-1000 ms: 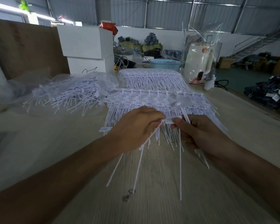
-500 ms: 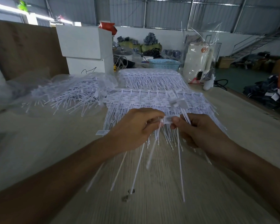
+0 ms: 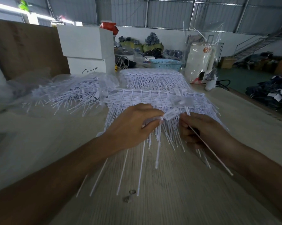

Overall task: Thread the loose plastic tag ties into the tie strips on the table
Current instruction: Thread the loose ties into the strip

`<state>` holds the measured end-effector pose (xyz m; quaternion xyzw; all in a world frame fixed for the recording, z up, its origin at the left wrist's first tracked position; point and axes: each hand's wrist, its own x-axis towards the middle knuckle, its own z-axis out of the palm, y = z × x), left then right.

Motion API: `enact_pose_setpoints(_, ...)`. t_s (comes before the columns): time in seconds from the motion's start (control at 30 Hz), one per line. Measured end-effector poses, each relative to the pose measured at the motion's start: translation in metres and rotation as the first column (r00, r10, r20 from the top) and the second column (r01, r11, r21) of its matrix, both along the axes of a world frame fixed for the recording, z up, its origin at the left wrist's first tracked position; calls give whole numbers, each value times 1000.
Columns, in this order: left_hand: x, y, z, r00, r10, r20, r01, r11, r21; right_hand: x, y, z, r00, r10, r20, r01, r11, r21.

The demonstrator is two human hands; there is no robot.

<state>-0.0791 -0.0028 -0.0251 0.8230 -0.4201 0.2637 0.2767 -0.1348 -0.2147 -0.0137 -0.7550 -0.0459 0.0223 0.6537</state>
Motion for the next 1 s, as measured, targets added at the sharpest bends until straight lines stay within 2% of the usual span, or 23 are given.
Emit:
enact_pose_setpoints(0.13, 1, 1, -1, 999, -30, 32, 25, 988, 151, 0, 0, -2, 1000, 20, 3, -20, 996, -81)
enact_pose_setpoints(0.37, 3, 5, 1, 996, -29, 87, 8, 974, 225, 1, -3, -6, 996, 66, 65, -53, 983, -178)
enact_pose_setpoints(0.57, 5, -3, -6, 996, -18, -90, 16, 1000, -22, 8, -3, -10, 1000, -25, 10, 25, 999, -44)
enact_pose_setpoints(0.67, 1, -9, -9, 993, -5, -118, -3, 997, -71, 9, 1, -13, 995, -84, -62, 86, 996, 28)
enact_pose_setpoints(0.83, -5, -14, -5, 994, -14, -109, -3, 988, -155, 5, 6, -12, 987, 17, -161, 2, 993, 115)
enact_pose_setpoints(1.0, -11, -20, -2, 988, -40, -148, 12, 982, -187, 1, 9, -10, 989, 102, -103, -93, 992, 90)
